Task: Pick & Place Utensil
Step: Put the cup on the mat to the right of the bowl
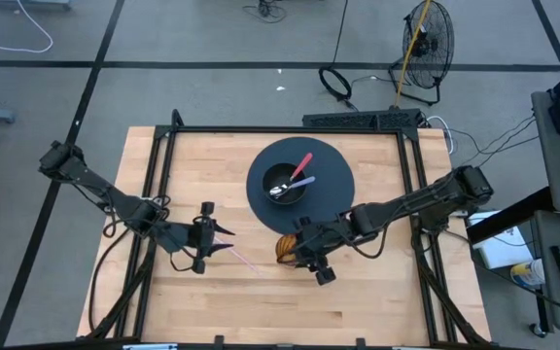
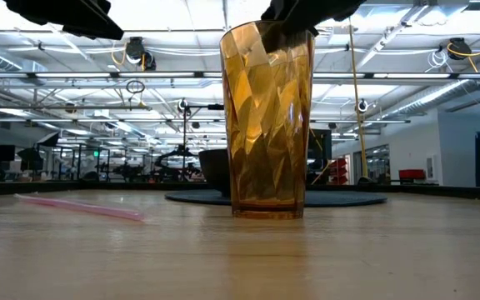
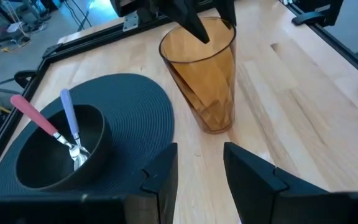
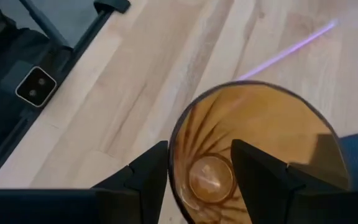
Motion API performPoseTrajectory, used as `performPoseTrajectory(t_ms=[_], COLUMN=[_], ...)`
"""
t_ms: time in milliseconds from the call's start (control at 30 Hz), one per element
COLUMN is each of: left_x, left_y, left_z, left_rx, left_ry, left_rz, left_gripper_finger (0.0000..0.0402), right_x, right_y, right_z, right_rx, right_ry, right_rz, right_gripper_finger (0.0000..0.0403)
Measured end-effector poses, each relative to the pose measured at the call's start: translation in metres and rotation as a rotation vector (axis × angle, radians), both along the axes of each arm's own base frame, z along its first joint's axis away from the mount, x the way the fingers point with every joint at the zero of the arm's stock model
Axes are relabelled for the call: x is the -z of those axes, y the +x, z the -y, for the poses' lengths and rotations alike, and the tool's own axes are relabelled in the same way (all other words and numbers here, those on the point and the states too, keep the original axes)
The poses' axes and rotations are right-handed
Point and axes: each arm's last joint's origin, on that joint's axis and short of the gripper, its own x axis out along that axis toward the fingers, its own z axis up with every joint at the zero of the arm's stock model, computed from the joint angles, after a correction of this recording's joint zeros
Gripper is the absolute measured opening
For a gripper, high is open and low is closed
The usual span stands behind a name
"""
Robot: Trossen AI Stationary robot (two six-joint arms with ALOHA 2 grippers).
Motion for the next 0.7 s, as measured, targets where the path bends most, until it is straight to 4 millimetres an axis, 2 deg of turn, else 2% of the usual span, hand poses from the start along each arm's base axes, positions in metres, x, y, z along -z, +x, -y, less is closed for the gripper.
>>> performPoseTrajectory(t_ms=[267, 700], left_x=[-0.0007, -0.0009], left_y=[0.0004, 0.0005], left_z=[0.0002, 0.0003], left_rx=[0.002, 0.006], left_ry=[0.001, 0.005], left_rz=[0.007, 0.01], left_gripper_finger=[0.0136, 0.0136], right_x=[0.0022, 0.0047], right_y=[-0.0023, -0.0052], right_z=[0.0004, 0.0012], right_rx=[-0.001, 0.001], right_ry=[-0.009, -0.016], right_rz=[-0.032, -0.073], right_gripper_finger=[0.0157, 0.0095])
